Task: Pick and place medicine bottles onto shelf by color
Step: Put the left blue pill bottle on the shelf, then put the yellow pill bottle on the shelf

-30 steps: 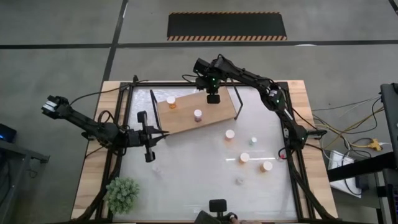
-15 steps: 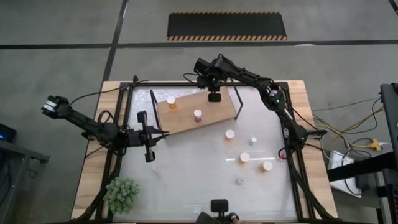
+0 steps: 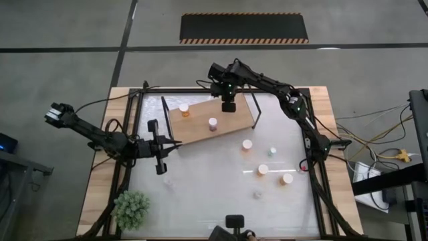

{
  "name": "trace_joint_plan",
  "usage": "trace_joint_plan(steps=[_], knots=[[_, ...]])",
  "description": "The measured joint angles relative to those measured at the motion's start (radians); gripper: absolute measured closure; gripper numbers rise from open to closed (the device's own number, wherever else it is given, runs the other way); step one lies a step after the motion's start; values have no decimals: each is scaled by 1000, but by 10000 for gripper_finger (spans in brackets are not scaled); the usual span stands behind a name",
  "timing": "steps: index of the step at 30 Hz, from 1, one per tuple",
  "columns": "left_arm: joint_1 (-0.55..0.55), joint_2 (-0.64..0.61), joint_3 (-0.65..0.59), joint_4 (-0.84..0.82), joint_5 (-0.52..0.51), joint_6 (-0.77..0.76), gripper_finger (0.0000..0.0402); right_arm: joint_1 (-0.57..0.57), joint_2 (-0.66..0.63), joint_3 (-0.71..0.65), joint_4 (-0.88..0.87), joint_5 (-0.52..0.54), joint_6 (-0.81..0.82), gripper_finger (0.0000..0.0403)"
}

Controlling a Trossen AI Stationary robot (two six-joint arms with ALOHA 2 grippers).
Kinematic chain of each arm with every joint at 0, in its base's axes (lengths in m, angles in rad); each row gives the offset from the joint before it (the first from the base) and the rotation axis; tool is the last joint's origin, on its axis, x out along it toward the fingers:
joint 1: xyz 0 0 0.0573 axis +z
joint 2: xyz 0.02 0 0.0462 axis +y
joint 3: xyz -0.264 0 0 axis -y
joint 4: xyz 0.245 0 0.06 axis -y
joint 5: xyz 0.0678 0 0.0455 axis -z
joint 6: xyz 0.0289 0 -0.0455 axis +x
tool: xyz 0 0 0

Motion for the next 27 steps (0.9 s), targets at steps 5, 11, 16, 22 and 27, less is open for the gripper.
trace_joint_plan(steps=[5,11,16,22,27], knots=[[0,0,0,0,0,0,388,0,0,0,-2,30,4,390],[0,0,0,0,1,0,388,0,1,-1,-8,53,0,391],[0,0,0,0,1,0,388,0,-4,-1,-11,55,-1,391],[0,8,-1,-1,2,0,388,18,-81,5,-37,-17,65,391],[0,9,-1,0,2,-1,388,70,-150,-1,-64,-107,117,391]])
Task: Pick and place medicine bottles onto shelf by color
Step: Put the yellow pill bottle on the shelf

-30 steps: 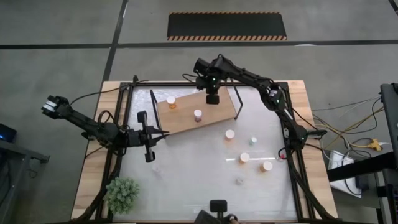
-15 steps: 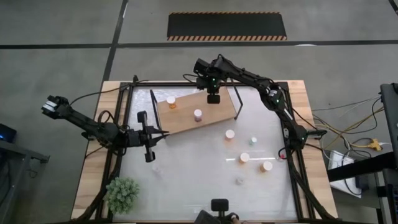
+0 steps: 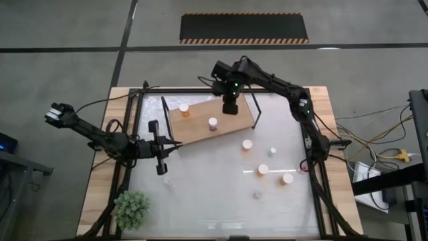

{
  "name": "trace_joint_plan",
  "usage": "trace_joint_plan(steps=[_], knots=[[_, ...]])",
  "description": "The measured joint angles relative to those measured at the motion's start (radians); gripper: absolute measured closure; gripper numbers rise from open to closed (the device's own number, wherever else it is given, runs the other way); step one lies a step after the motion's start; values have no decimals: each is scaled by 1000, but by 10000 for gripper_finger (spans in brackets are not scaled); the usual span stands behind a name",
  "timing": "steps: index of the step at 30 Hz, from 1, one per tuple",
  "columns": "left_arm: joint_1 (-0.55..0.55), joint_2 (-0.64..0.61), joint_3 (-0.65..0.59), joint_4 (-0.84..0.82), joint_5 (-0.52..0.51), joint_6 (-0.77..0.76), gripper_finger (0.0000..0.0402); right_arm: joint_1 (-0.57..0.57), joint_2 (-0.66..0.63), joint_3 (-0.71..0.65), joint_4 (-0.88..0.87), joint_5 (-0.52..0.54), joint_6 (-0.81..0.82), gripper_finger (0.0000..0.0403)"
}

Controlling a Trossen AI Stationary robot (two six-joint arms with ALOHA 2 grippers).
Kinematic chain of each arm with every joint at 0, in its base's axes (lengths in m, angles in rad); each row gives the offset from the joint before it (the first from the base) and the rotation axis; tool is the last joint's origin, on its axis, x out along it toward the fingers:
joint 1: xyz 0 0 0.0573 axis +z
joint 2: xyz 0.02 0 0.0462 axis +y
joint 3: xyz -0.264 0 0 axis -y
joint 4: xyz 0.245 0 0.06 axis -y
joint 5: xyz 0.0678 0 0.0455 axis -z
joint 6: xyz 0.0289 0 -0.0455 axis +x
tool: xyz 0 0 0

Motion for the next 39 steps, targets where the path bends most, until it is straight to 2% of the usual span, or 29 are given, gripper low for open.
trace_joint_plan(steps=[5,8,12,17,20,27,30,33,39], knots=[[-1,0,0,0,0,-90,388,92,-90,-35,-21,-10,10,391],[-1,0,0,-12,2,-195,388,155,-167,-123,14,-34,24,391],[-7,4,0,-82,4,-369,388,253,-301,-331,173,-52,62,391],[-17,29,43,-158,4,-551,389,374,-480,-633,461,-51,84,391],[-17,26,159,-453,4,-724,389,438,-570,-801,619,-51,86,391],[-14,94,527,-1543,6,-1227,389,550,-758,-1115,892,-47,104,391],[-9,140,611,-1873,71,-1347,389,587,-827,-1222,992,-47,125,390],[-4,166,615,-2014,132,-1332,389,612,-892,-1321,1089,-48,127,390],[19,170,516,-1984,161,-1224,389,630,-980,-1496,1298,-48,135,390]])
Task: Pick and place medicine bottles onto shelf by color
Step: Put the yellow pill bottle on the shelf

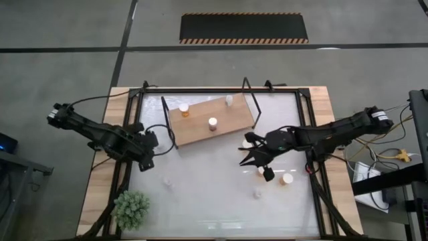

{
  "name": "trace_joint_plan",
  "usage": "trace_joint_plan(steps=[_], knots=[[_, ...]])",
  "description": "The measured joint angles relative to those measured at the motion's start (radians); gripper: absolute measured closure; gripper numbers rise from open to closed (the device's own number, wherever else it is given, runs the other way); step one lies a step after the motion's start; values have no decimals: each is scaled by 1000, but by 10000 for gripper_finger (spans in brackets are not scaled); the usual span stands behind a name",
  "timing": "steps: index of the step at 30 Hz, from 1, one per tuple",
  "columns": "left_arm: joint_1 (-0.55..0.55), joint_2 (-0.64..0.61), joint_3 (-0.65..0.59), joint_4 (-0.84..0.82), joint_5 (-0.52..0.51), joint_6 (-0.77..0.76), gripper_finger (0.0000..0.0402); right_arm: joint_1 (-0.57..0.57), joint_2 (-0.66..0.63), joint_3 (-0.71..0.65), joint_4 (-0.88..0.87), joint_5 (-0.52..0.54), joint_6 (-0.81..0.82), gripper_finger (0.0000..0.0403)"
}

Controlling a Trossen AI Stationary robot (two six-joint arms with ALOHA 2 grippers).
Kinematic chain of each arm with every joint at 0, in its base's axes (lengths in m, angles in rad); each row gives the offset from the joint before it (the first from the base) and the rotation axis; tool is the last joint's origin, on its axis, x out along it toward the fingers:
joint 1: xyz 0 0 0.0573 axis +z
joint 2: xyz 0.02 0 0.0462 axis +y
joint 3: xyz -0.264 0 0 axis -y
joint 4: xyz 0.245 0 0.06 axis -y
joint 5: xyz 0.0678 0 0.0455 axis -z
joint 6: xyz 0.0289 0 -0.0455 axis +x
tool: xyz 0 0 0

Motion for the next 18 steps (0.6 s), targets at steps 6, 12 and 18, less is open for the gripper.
trace_joint_plan(steps=[6,12,18], knots=[[38,-28,-106,44,-4,1,388,0,-44,-94,96,-1,20,390],[112,-66,-201,150,0,2,384,0,-48,-105,107,-1,19,390],[203,-85,-264,216,6,62,319,0,-43,-105,107,-2,8,390]])
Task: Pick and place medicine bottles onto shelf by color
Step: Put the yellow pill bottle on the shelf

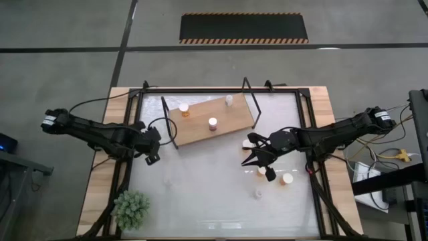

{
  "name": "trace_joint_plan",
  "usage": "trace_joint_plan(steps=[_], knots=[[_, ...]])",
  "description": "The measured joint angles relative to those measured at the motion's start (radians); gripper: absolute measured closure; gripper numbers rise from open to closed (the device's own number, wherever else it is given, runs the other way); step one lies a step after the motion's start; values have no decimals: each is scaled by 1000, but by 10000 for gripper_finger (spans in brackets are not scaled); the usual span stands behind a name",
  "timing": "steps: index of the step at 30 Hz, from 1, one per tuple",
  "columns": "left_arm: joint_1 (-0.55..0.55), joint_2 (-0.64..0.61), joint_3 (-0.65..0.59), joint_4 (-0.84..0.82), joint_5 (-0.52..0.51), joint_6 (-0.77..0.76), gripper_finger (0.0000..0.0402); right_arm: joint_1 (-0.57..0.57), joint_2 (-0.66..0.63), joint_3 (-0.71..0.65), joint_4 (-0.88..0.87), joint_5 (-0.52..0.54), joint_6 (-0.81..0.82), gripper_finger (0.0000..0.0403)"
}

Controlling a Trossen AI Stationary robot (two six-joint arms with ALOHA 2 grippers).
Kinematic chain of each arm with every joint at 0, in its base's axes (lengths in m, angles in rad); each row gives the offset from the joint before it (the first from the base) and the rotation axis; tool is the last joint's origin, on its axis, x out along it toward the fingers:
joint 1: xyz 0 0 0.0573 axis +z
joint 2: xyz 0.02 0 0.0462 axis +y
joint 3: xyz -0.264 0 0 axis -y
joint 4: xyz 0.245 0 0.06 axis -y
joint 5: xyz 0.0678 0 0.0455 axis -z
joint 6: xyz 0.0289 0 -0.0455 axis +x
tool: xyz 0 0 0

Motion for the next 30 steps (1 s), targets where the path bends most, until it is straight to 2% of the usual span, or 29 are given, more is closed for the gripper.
trace_joint_plan(steps=[6,10,19,30], knots=[[72,7,-50,62,16,163,220,0,0,-9,-2,0,1,390],[95,17,-56,83,35,238,182,0,0,-17,-3,-1,1,390],[142,81,-64,102,-12,144,186,0,0,-27,-3,-1,-14,390],[158,213,-76,139,-13,140,187,0,0,-42,-19,-1,-18,390]])
